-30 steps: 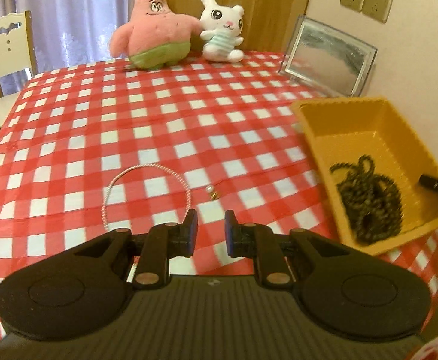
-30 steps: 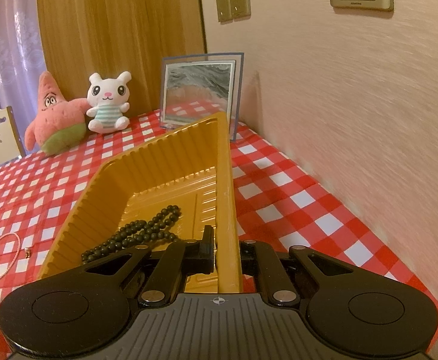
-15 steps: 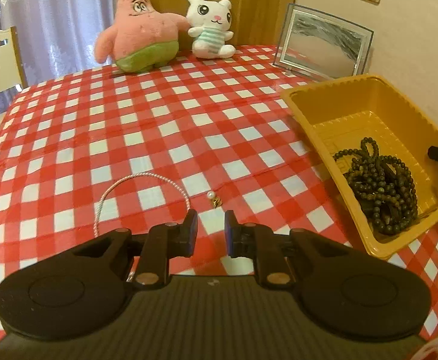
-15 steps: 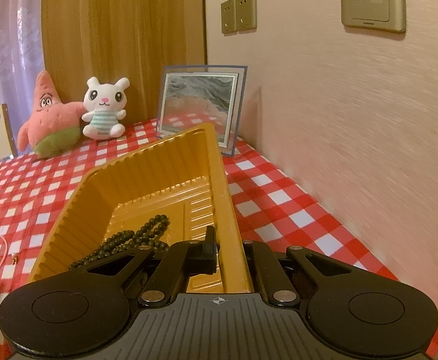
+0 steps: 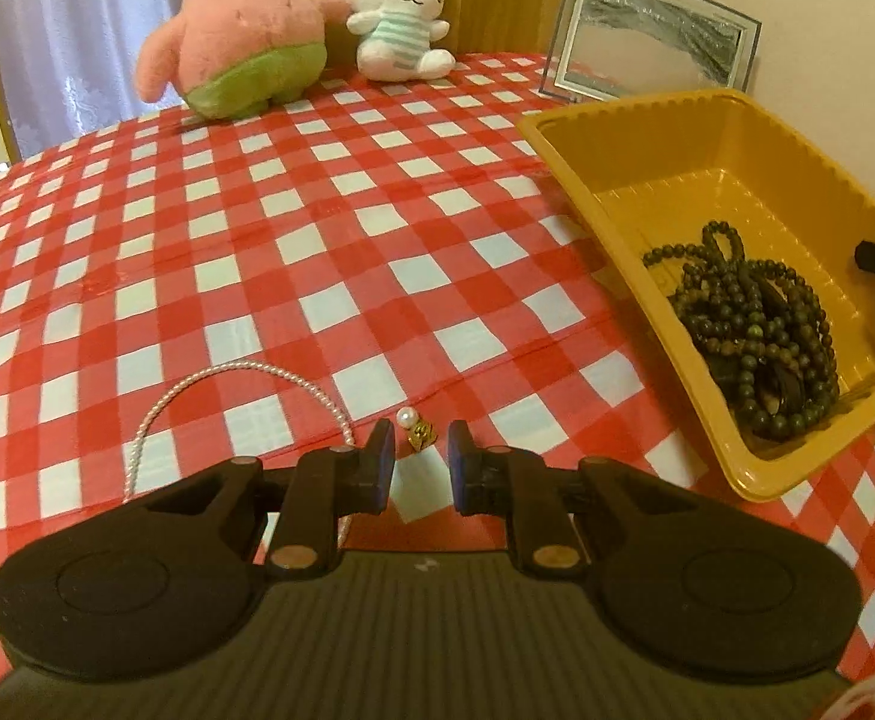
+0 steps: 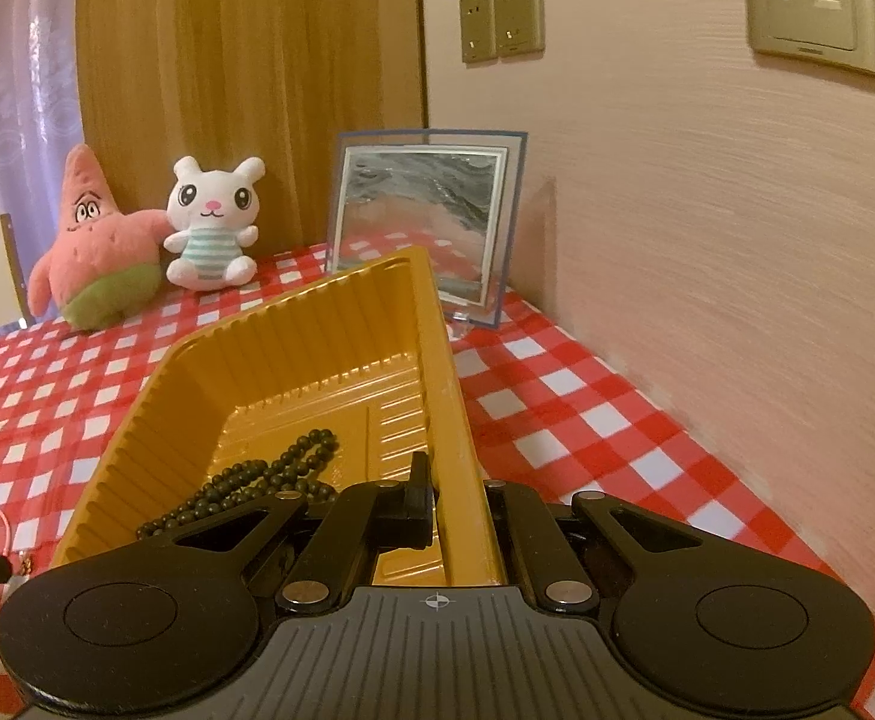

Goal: Organize jewelry
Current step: 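Grasp the small pearl-and-gold earring with the left tool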

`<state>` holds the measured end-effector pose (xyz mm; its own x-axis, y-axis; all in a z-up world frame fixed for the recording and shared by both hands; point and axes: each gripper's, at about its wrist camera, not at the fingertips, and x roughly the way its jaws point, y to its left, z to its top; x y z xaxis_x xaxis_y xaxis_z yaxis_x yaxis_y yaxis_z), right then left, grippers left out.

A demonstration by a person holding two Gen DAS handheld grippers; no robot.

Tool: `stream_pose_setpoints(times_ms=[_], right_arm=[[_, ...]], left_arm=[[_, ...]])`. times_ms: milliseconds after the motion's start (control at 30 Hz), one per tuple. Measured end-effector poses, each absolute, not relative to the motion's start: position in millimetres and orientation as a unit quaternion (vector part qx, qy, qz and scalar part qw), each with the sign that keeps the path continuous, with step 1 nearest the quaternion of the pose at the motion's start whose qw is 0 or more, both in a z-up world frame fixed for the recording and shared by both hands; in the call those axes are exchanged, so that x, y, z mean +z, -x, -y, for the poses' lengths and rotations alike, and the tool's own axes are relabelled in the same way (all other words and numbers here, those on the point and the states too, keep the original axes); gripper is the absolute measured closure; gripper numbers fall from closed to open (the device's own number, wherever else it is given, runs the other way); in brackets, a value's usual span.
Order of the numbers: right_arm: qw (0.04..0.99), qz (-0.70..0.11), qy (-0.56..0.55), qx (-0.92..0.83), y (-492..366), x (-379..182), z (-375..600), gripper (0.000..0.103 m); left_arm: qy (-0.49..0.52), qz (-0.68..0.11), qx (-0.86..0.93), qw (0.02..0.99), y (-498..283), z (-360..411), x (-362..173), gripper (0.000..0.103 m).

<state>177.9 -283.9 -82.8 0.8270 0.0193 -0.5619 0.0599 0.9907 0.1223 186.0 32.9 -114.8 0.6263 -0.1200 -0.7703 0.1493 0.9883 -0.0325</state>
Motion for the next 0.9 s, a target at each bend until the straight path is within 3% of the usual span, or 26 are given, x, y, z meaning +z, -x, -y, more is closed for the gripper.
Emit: stream_pose_setpoints(times_ms=[400,533,900], right_arm=[[0.95,-0.306,-0.069,-0.005,-189.0,-87.9,282.6,0.099],[0.949,-0.308,-0.069,-0.004,-191.5,-89.0,281.1,0.099],[0.948,-0.309,-0.069,-0.002,-193.7,-89.0,280.9,0.099]], left_arm=[[-0.035,-0.432,-0.084,0.897,-198.9,-29.9,-127.4,0.088],[-0.043,-0.431,-0.092,0.897,-200.3,-26.9,-128.0,0.095],[-0.049,-0.421,-0.096,0.901,-194.3,-24.1,-120.1,0.096]])
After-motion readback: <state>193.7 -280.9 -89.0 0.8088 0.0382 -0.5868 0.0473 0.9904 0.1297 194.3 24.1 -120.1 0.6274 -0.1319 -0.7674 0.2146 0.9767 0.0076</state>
